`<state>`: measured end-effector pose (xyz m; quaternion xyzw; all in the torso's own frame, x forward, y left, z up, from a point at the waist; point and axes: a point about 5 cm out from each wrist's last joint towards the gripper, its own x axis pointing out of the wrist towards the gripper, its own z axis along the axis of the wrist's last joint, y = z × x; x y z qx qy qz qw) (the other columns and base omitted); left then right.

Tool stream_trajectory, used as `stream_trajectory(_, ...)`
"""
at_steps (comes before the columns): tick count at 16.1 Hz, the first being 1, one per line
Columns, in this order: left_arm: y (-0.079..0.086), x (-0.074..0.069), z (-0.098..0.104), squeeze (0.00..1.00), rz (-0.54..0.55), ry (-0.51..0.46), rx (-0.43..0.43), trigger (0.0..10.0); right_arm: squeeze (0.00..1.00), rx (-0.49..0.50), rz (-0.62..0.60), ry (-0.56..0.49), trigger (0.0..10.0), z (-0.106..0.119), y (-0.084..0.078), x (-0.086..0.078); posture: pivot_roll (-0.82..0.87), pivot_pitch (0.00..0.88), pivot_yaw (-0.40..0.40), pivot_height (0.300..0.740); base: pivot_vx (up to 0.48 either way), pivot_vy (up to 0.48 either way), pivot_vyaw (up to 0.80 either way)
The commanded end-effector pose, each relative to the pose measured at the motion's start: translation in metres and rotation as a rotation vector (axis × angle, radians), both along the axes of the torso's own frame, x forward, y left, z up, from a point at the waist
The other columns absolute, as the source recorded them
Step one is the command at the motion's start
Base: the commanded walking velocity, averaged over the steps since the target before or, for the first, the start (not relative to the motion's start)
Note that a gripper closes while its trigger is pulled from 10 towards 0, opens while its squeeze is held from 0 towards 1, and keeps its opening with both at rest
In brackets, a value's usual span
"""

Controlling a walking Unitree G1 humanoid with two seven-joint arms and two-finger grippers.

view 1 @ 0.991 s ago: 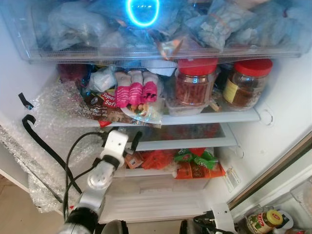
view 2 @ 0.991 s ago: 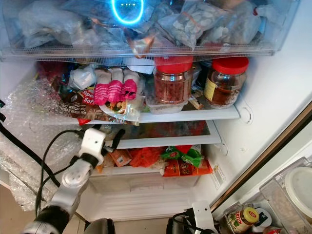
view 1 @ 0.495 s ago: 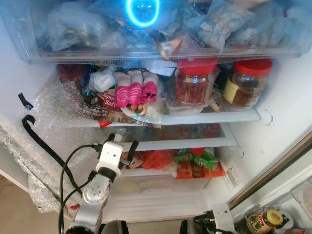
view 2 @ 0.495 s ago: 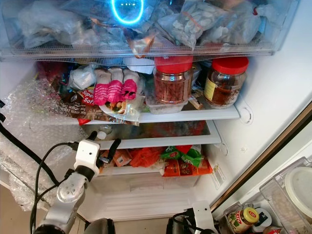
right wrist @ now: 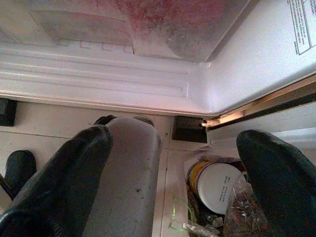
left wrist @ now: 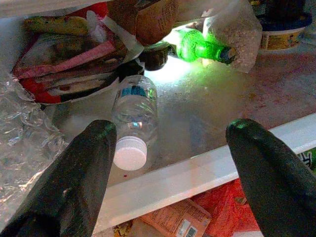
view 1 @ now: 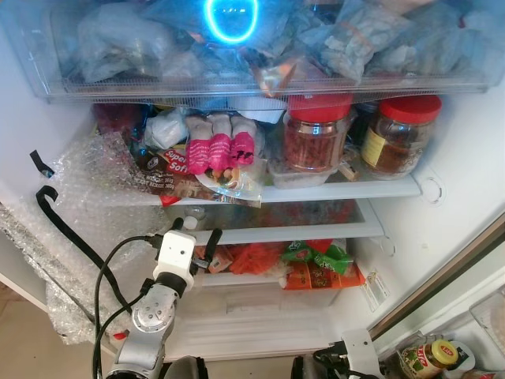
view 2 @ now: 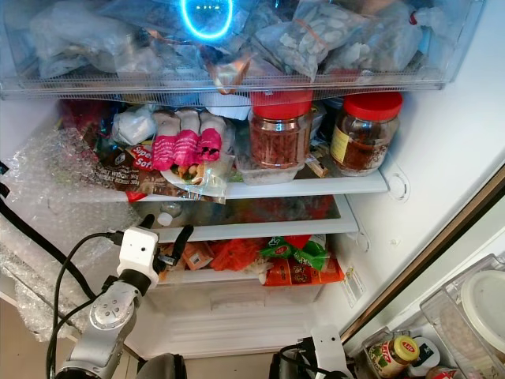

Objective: Restocking fridge

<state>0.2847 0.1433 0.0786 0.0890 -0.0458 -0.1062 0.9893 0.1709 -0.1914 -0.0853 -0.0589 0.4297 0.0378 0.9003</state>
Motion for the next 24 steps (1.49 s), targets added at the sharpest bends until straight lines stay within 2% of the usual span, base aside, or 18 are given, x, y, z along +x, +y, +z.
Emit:
stream_trajectory(1,0.0018,-0.0023,-0.0020,0.00,0.004,0.017,0.003,10.0,0.00,-0.027,-0.016,0.076,10.0,-0.0082,-0.0065,-0.0188,-0.09,0.031,-0.015,0.635,-0.244,0.000,0.00)
stream_trajectory(13,0.0004,-0.0033,-0.0049,0.00,0.004,0.035,-0.006,10.0,0.00,-0.031,-0.010,0.077,10.0,-0.0083,-0.0069,-0.0193,-0.09,0.001,-0.014,0.635,-0.292,0.000,0.00)
stream_trajectory(24,0.0015,-0.0033,-0.0053,0.00,0.024,0.041,-0.013,10.0,0.00,-0.032,-0.014,0.075,10.0,-0.0076,-0.0084,-0.0179,-0.10,0.025,-0.018,0.635,-0.295,0.000,0.00)
